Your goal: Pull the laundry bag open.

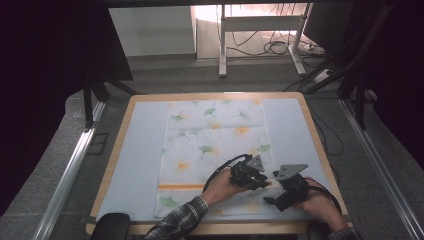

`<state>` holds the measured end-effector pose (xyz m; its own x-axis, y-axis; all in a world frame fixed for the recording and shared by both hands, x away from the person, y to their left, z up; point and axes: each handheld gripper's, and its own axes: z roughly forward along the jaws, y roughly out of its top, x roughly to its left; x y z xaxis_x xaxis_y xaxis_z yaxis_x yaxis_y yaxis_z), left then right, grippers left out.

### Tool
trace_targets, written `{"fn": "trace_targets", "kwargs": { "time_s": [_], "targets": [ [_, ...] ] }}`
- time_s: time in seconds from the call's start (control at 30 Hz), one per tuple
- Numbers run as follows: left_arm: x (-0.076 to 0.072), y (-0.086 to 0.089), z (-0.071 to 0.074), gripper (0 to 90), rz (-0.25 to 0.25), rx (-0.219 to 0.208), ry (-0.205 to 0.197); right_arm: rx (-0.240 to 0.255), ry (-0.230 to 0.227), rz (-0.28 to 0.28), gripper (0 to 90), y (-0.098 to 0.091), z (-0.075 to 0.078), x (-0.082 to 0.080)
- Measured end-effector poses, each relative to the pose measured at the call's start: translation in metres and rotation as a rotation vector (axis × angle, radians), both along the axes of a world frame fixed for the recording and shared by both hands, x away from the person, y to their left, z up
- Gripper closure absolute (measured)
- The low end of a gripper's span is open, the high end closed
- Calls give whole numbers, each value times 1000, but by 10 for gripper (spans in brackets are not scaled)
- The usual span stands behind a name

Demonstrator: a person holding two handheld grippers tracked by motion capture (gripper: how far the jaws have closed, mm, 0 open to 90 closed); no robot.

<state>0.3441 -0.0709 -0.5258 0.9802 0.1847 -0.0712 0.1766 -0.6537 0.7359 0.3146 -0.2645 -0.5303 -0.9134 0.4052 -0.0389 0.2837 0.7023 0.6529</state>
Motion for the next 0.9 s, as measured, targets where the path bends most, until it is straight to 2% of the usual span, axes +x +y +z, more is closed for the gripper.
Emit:
{"fn": "trace_targets", "kwargs": {
  "time_s": [0.07,0.17,0.3,0.4,0.5,0.67,0.73,0.83,0.9],
  "targets": [
    [0,-2,-3,741,12,19,-22,0,1,1,0,0,0,0],
    [-1,-2,-3,779,10,24,-43,1,-1,1,0,0,0,0],
    [-1,-2,-3,824,-13,29,-34,1,1,1,0,0,0,0],
    [-3,-2,-2,826,-12,45,-44,0,1,0,0,0,0,0],
    [-4,-2,-3,833,2,35,-32,0,2,0,0,0,0,0],
    [6,1,-3,842,16,12,83,0,0,-4,0,0,0,0],
    [7,2,-3,842,13,9,105,1,0,-4,0,0,0,0],
    [5,1,-3,841,5,20,100,1,1,-4,0,0,0,0],
    [6,0,-1,837,-6,31,120,1,1,-4,0,0,0,0]
  ]
}}
